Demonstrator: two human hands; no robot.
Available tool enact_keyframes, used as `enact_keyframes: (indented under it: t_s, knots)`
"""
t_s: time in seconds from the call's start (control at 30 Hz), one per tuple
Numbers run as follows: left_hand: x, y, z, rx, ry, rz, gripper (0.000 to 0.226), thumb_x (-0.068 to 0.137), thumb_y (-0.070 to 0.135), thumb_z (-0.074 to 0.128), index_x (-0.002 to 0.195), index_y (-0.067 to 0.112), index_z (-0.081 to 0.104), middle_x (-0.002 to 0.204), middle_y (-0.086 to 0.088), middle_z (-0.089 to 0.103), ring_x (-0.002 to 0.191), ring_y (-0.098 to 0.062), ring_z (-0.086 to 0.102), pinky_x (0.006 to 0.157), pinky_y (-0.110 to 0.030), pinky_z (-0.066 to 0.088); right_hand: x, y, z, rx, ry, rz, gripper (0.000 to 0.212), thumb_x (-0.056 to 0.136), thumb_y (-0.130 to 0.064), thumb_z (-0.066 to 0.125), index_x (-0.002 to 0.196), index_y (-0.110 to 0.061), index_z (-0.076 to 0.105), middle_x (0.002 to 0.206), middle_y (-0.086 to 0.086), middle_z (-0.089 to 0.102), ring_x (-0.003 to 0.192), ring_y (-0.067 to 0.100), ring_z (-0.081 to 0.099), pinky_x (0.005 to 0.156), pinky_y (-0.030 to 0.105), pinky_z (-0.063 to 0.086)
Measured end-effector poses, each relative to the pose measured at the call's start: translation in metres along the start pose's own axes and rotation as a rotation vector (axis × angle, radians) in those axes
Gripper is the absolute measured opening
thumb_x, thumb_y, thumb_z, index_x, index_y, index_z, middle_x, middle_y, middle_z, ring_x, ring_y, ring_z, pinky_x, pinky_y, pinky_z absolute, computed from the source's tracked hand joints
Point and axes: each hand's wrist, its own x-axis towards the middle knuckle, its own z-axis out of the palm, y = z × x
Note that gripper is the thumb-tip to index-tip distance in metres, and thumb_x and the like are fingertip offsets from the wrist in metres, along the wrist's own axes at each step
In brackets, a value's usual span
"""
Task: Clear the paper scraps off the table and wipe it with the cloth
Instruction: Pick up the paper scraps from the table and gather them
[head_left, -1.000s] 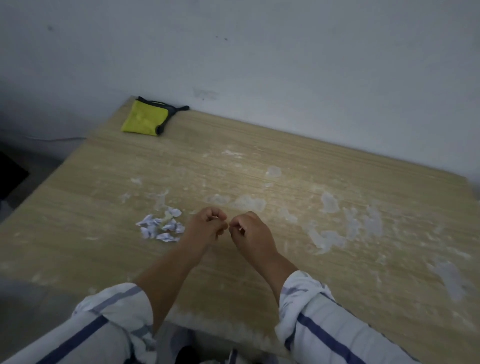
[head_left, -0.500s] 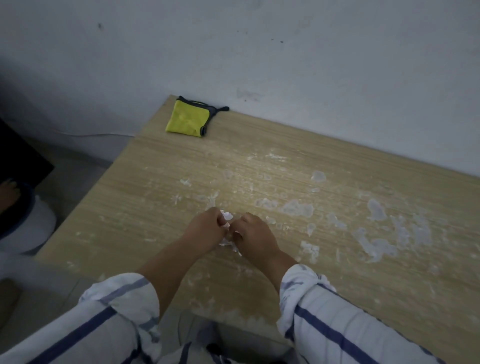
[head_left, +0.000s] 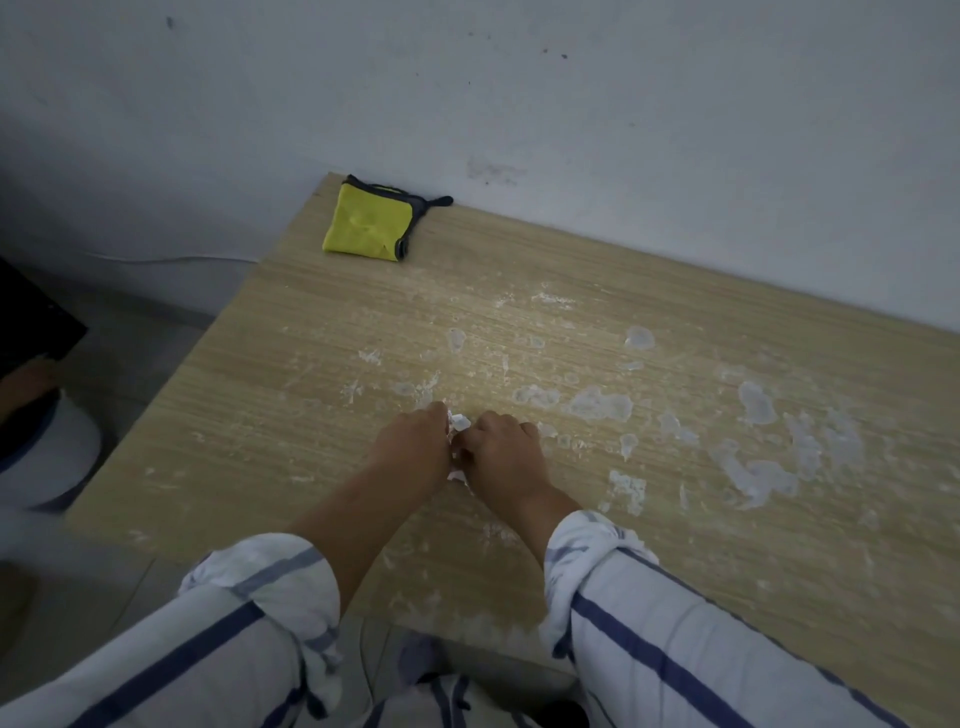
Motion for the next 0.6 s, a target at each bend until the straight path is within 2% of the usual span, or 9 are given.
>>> enact_keyframes:
  t_s: [0.13,0.23,0.33,0.4,0.53,0.6]
  knots:
    - [0.007,-0.004,0.005,0.099,0.043,0.073,0.011,0.089,0.017,0.049,0.097,0.009,0.053,0.098,-0.011,0.064,0.091,-0.028,0.059,0.068,-0.033,0.04,-0.001,0.003,0.003,0.016,-0.018,0.025,0.023,0.09,-0.023,0.05,0.101,-0.02,0.07,0.102,0.008,0.058,0.098,0.032,0.05,0.087,0.04,0.034]
    - [0.009,-0.007,0.008,0.159,0.073,0.113,0.012,0.089,0.017,0.049,0.097,0.011,0.055,0.099,-0.01,0.064,0.09,-0.027,0.058,0.067,-0.031,0.038,-0.005,0.006,0.005,0.121,0.01,0.075,0.023,0.088,-0.022,0.049,0.094,-0.019,0.071,0.098,0.007,0.061,0.094,0.03,0.051,0.084,0.038,0.035]
    - [0.01,-0.006,0.011,0.213,0.083,0.123,0.015,0.088,0.015,0.047,0.1,0.014,0.056,0.102,-0.007,0.064,0.093,-0.025,0.057,0.069,-0.03,0.038,-0.013,0.011,0.006,0.204,0.085,0.169,0.03,0.084,-0.026,0.035,0.088,-0.015,0.062,0.092,0.006,0.061,0.088,0.028,0.052,0.082,0.04,0.04]
    - [0.01,-0.003,0.013,0.258,0.081,0.118,0.021,0.088,0.014,0.044,0.104,0.014,0.056,0.106,-0.005,0.063,0.096,-0.024,0.056,0.075,-0.031,0.039,-0.022,0.019,0.007,0.182,0.12,0.205,0.037,0.083,-0.028,0.026,0.09,-0.013,0.059,0.096,0.007,0.06,0.091,0.028,0.051,0.084,0.042,0.04]
    - [0.008,0.015,0.017,0.271,0.163,0.114,0.027,0.085,0.012,0.041,0.109,0.012,0.052,0.111,-0.006,0.056,0.104,-0.026,0.05,0.086,-0.035,0.038,-0.041,0.044,0.013,0.074,0.118,0.262,0.027,0.085,-0.018,0.047,0.108,-0.013,0.058,0.117,0.008,0.058,0.112,0.029,0.05,0.094,0.045,0.038]
    - [0.007,0.028,0.024,0.23,0.209,0.19,0.03,0.082,0.011,0.04,0.108,0.014,0.054,0.111,-0.005,0.054,0.103,-0.026,0.048,0.087,-0.036,0.037,-0.051,0.057,0.015,0.051,0.122,0.29,0.033,0.084,-0.025,0.046,0.112,-0.013,0.058,0.121,0.007,0.058,0.116,0.028,0.052,0.095,0.045,0.04]
